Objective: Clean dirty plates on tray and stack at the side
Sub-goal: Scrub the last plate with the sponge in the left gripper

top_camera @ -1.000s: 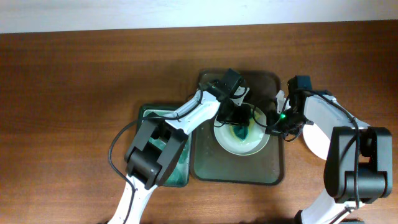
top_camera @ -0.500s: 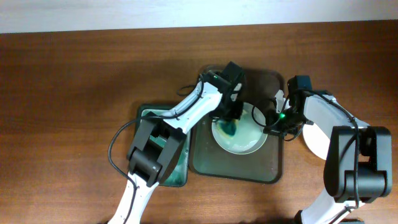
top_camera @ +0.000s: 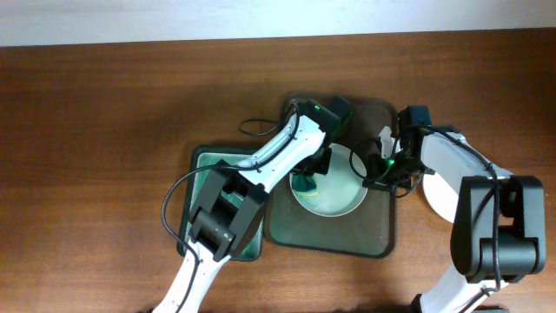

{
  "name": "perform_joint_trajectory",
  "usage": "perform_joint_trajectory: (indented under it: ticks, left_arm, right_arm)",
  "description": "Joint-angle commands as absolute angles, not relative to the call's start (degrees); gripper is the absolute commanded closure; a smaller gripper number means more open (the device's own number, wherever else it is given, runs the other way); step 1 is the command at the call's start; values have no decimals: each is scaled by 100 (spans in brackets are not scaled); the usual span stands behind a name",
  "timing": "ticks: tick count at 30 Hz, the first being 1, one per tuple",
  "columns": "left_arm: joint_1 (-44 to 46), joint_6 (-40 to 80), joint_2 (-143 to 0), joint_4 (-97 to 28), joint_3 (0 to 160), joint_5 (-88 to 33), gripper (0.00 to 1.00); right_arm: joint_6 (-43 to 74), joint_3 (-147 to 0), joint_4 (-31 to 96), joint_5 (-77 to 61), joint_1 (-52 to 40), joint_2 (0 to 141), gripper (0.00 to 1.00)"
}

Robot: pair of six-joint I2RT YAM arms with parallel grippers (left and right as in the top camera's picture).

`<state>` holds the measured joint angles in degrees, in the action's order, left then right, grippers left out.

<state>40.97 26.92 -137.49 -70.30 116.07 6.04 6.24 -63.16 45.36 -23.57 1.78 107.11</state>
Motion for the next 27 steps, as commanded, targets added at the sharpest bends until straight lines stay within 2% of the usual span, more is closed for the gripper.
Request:
perform_joint_trajectory:
  ticks: [1, 2, 4, 6, 10, 12, 16, 20, 22, 24, 27]
  left_arm:
    - [3789, 2891, -14003, -7087, 11642, 2021, 100]
    - [3769, 2856, -14003, -6901, 11640, 1658, 100]
    - [3802, 2346, -14005, -6206, 11640, -556, 100]
    - [3966, 2342, -14007, -5793, 11640, -1874, 100]
    - [4287, 2329, -14101, -5345, 11640, -2082, 100]
    - [4313, 2324, -14385, -5339, 11640, -2582, 100]
    - [4324, 1778, -14376, -6134, 11920, -3382, 100]
    - [4320, 1568, -14372, -6289, 11922, -3968, 100]
    - [4254, 1546, -14372, -6372, 11922, -3441, 100]
    - [3944, 2357, -14355, -6764, 11922, -1293, 100]
    - [3605, 3098, -14070, -7017, 11922, 749, 100]
  right_arm:
    - [639, -6278, 4582, -2038, 261, 10720, 96]
    - [642, -6278, 4576, -2038, 261, 10720, 96]
    - [642, -6278, 4574, -2038, 261, 10720, 96]
    - [642, -6278, 4580, -2038, 261, 10720, 96]
    - [642, -6278, 4580, -2038, 261, 10720, 96]
    - [642, -6278, 4582, -2038, 261, 10720, 96]
    - [642, -6278, 4578, -2038, 261, 10720, 96]
    - [642, -6278, 4580, -2038, 261, 10720, 96]
    - [642, -6278, 4580, -2038, 261, 10720, 96]
    - [642, -6278, 4580, -2038, 261, 10720, 96]
    - [642, -6278, 4578, -2038, 261, 10720, 96]
